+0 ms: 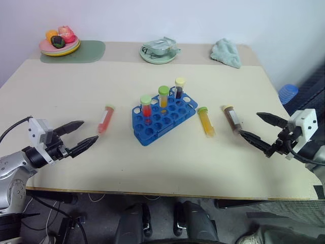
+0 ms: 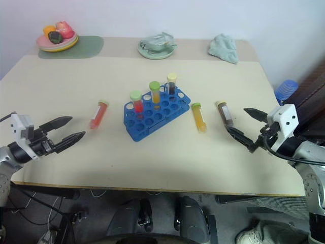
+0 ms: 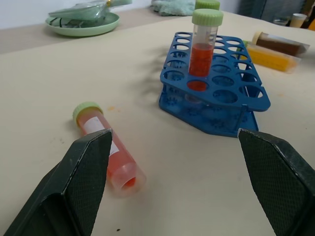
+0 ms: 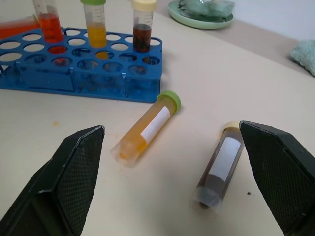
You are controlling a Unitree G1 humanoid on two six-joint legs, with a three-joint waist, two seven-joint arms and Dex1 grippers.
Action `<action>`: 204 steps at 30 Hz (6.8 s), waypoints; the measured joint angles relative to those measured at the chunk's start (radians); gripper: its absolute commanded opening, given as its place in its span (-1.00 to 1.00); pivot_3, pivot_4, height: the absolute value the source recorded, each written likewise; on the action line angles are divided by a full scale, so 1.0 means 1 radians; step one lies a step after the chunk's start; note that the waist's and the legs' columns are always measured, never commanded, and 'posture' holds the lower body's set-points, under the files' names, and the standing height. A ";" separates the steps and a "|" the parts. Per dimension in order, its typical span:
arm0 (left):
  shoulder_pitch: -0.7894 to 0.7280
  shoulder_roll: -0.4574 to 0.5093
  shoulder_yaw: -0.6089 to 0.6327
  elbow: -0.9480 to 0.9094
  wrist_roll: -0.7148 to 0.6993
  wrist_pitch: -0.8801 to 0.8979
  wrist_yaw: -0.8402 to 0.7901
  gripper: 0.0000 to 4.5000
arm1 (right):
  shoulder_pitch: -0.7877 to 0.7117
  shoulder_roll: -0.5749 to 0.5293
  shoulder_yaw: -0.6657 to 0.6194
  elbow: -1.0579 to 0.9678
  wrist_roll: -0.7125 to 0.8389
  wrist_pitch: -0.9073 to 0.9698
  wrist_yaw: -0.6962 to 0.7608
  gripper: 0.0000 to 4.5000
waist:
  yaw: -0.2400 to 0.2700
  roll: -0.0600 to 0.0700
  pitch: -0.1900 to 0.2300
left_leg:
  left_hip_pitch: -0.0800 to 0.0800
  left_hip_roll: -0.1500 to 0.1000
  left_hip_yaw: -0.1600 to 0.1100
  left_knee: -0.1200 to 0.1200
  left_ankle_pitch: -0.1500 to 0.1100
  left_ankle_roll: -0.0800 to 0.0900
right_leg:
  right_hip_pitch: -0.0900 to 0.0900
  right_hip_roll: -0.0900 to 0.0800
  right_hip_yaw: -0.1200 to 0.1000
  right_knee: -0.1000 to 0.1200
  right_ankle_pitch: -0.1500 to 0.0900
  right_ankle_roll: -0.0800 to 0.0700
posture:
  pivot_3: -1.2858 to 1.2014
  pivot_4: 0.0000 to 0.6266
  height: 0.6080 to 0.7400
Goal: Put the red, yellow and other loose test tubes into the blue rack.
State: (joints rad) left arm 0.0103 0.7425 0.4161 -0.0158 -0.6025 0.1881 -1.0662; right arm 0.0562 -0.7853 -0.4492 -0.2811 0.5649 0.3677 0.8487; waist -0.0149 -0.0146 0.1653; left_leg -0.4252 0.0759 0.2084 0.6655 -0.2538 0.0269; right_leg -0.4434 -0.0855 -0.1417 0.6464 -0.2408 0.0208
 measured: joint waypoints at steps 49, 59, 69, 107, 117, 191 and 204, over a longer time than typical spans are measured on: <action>-0.127 -0.048 -0.188 -0.274 -0.087 0.158 0.005 0.85 | -1.235 0.074 0.664 1.133 -0.374 0.778 -0.038 1.00 | -0.009 0.003 0.001 | -0.002 0.000 0.005 0.000 0.005 -0.003 | -0.003 0.000 0.001 0.002 0.002 0.003 | 0.03 -0.52 1.00; -0.081 -0.048 -0.170 -0.322 -0.100 0.179 0.038 0.89 | -1.263 0.142 0.672 1.376 -0.492 0.556 -0.041 0.77 | -0.027 0.003 0.001 | -0.002 0.000 0.006 0.000 0.006 -0.003 | -0.003 0.000 0.001 0.003 0.002 0.003 | 0.03 -0.52 1.00; -0.047 -0.038 -0.148 -0.353 -0.118 0.197 0.065 0.89 | -1.289 0.179 0.662 1.450 -0.564 0.456 -0.044 -0.64 | -0.032 0.003 0.001 | -0.001 0.000 0.006 0.000 0.007 -0.005 | -0.003 0.000 0.002 0.005 0.002 0.003 | 0.03 -0.52 1.00; -0.081 -0.125 -0.168 -0.309 -0.082 0.176 0.151 0.89 | -0.763 0.762 0.258 0.897 -0.266 -0.595 -0.278 -0.64 | -0.032 0.003 0.002 | 0.000 0.002 0.005 -0.001 0.008 -0.007 | -0.002 0.005 0.003 0.004 0.002 0.002 | 0.03 -0.52 1.00; -0.054 -0.116 -0.153 -0.312 -0.083 0.171 0.152 0.89 | -0.801 0.766 0.242 1.083 -0.255 -0.750 -0.251 -0.64 | -0.034 0.003 0.001 | 0.004 0.002 0.005 -0.001 0.008 -0.007 | 0.000 0.004 0.004 0.005 0.002 0.002 | 0.03 -0.52 1.00; -0.091 -0.155 -0.241 -0.285 -0.109 0.179 0.050 0.89 | -1.012 0.333 0.644 0.788 -0.337 0.662 -0.262 0.24 | -0.050 0.001 0.000 | 0.000 0.003 0.005 -0.002 0.004 -0.006 | -0.004 0.003 0.003 0.003 0.003 0.001 | 0.03 -0.52 1.00; -0.086 -0.153 -0.235 -0.291 -0.113 0.180 0.048 0.89 | -0.894 0.237 0.739 0.607 -0.448 0.505 -0.129 -0.63 | -0.043 0.001 0.000 | -0.003 0.004 0.005 -0.002 0.007 -0.011 | -0.007 0.004 0.003 0.002 0.004 -0.003 | 0.03 -0.52 1.00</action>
State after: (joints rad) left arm -0.0753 0.5890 0.1810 -0.3072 -0.7150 0.3680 -1.0182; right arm -0.8380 -0.5479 0.2895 0.3257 0.1173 0.8724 0.7202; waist -0.0578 -0.0139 0.1656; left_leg -0.4277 0.0800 0.2135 0.6631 -0.2469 0.0159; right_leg -0.4500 -0.0820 -0.1384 0.6486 -0.2364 0.0181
